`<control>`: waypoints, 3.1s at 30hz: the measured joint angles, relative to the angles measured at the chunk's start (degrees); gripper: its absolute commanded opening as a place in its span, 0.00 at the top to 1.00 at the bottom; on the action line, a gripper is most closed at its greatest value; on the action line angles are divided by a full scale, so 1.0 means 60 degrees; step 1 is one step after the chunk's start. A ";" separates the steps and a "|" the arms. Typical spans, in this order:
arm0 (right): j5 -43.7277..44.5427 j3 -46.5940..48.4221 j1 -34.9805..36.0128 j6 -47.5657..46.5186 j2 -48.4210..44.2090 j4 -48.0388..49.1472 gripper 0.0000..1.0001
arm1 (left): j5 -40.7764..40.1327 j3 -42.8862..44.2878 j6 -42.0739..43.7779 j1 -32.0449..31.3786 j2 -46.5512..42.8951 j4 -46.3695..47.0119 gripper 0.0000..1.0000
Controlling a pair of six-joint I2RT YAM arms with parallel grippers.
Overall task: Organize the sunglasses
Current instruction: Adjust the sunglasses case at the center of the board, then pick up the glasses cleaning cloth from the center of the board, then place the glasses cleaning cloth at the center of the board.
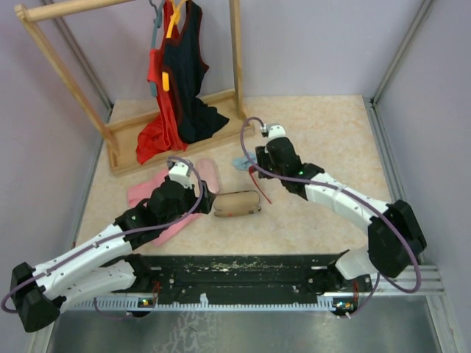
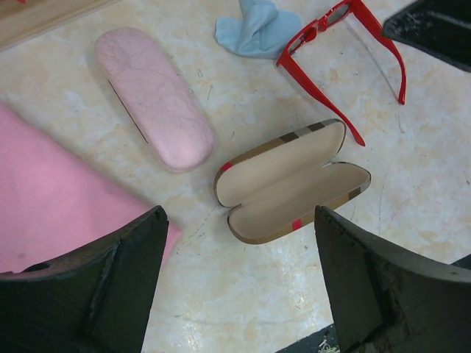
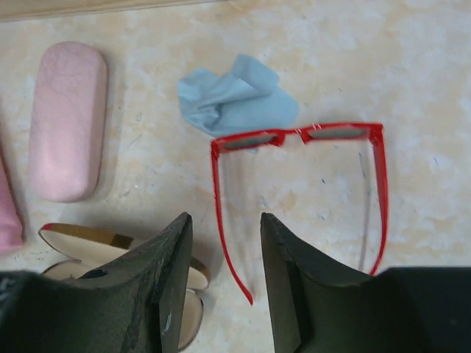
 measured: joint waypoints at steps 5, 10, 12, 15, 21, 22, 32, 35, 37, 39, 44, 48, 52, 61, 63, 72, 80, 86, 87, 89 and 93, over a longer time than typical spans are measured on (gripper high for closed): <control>-0.0889 0.1942 -0.0011 -0.0965 0.1861 -0.0612 0.53 | 0.0189 -0.0335 -0.0353 0.0000 -0.0095 -0.0018 0.14; -0.1413 0.4131 -0.0011 -0.2062 0.4149 -0.1246 0.52 | 0.0353 -0.0623 -0.0674 0.0004 -0.0514 -0.0229 0.15; -0.1464 0.5056 -0.0018 -0.2444 0.5115 -0.1548 0.52 | 0.0393 -0.0710 -0.0772 0.0004 -0.0667 -0.0328 0.15; -0.1486 0.6280 -0.0044 -0.2962 0.6390 -0.2113 0.51 | 0.0415 -0.0816 -0.0900 0.0029 -0.0885 -0.0463 0.15; -0.1512 0.7810 -0.0171 -0.3603 0.7956 -0.3344 0.49 | 0.0423 -0.0863 -0.1031 0.0036 -0.1115 -0.0699 0.16; -0.1508 0.7967 -0.0189 -0.3668 0.8109 -0.3479 0.49 | 0.0423 -0.0863 -0.1042 0.0036 -0.1118 -0.0721 0.16; -0.1453 0.8663 -0.0313 -0.3916 0.8761 -0.4127 0.81 | 0.0484 -0.0954 -0.1126 0.0036 -0.1122 -0.0765 0.17; -0.1366 0.8666 -0.0317 -0.3920 0.8765 -0.4149 0.97 | 0.0506 -0.0976 -0.1147 0.0036 -0.1122 -0.0834 0.17; -0.1249 0.8666 -0.0313 -0.3920 0.8765 -0.4120 1.00 | 0.0532 -0.0976 -0.1166 0.0036 -0.1126 -0.0849 0.17; -0.1137 0.8652 -0.0313 -0.3909 0.8739 -0.4011 1.00 | 0.0550 -0.0976 -0.1169 0.0036 -0.1126 -0.0867 0.18; -0.0863 0.8200 -0.0317 -0.3901 0.7989 -0.3483 1.00 | 0.0685 -0.0976 -0.1082 0.0036 -0.1118 -0.0860 0.22; -0.0678 0.7315 -0.0313 -0.3781 0.6211 -0.2776 1.00 | 0.1035 -0.0973 -0.1009 0.0036 -0.0852 -0.0805 0.25; -0.0634 0.6113 -0.0313 -0.3523 0.3537 -0.1894 1.00 | 0.1388 -0.0958 -0.0987 -0.0055 -0.0138 -0.0710 0.27; -0.0790 0.4248 -0.0113 -0.2608 -0.0845 -0.2102 1.00 | 0.1825 -0.1005 -0.1078 -0.0495 0.0164 -0.0528 0.35; -0.0787 0.3599 0.0193 -0.2350 -0.1337 -0.2605 1.00 | 0.1887 -0.1137 -0.1137 -0.0586 0.0168 -0.0412 0.36; -0.1501 -0.0415 0.1887 -0.0528 -0.3034 -0.4248 1.00 | 0.2146 -0.1800 -0.1275 -0.0823 0.0896 0.0004 0.41; -0.2816 -0.2710 0.1887 0.0965 -0.3789 -0.3133 1.00 | 0.1861 -0.1741 -0.1060 -0.0827 0.2215 0.0699 0.42; -0.3297 -0.3311 0.1887 0.1617 -0.2787 -0.1439 1.00 | 0.1464 -0.1158 -0.0729 -0.0827 0.3614 0.1122 0.44; -0.3330 -0.3333 0.1887 0.1668 -0.2586 -0.1180 1.00 | 0.1421 -0.1064 -0.0659 -0.0827 0.3770 0.1191 0.44; -0.3344 -0.3348 0.1887 0.1741 -0.2167 -0.0696 1.00 | 0.1330 -0.0860 -0.0535 -0.0827 0.4084 0.1366 0.45; -0.3235 -0.3340 0.1887 0.1796 -0.1494 -0.0058 1.00 | 0.1191 -0.0561 -0.0270 -0.0827 0.4484 0.1581 0.45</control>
